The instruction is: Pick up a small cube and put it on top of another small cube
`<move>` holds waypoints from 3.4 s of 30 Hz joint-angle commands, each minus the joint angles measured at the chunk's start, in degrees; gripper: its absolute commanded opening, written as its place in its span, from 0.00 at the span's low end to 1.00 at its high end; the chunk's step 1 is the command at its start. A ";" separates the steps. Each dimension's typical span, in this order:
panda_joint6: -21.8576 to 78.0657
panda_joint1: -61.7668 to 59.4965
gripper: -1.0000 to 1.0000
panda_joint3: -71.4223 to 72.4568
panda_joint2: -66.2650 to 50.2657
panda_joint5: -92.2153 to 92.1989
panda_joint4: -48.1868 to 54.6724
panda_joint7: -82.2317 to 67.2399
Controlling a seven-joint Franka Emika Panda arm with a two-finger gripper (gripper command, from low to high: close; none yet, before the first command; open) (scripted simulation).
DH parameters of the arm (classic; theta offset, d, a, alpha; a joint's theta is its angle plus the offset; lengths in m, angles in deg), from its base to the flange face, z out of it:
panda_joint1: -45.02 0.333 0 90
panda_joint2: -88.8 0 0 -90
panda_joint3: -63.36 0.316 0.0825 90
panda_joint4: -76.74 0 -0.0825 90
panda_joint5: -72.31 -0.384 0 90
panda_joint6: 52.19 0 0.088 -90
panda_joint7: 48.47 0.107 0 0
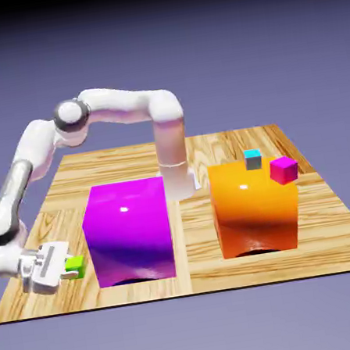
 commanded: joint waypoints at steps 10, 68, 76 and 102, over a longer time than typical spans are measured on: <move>2.99 -12.19 0.00 17.55 -0.32 -10.88 -4.76 2.10; 5.48 -99.59 0.00 137.98 -5.29 -84.81 -60.41 13.73; 5.82 -111.64 0.00 154.59 -5.98 -95.01 -68.08 15.34; 6.90 -149.40 0.00 206.63 -8.12 -126.95 -92.13 20.36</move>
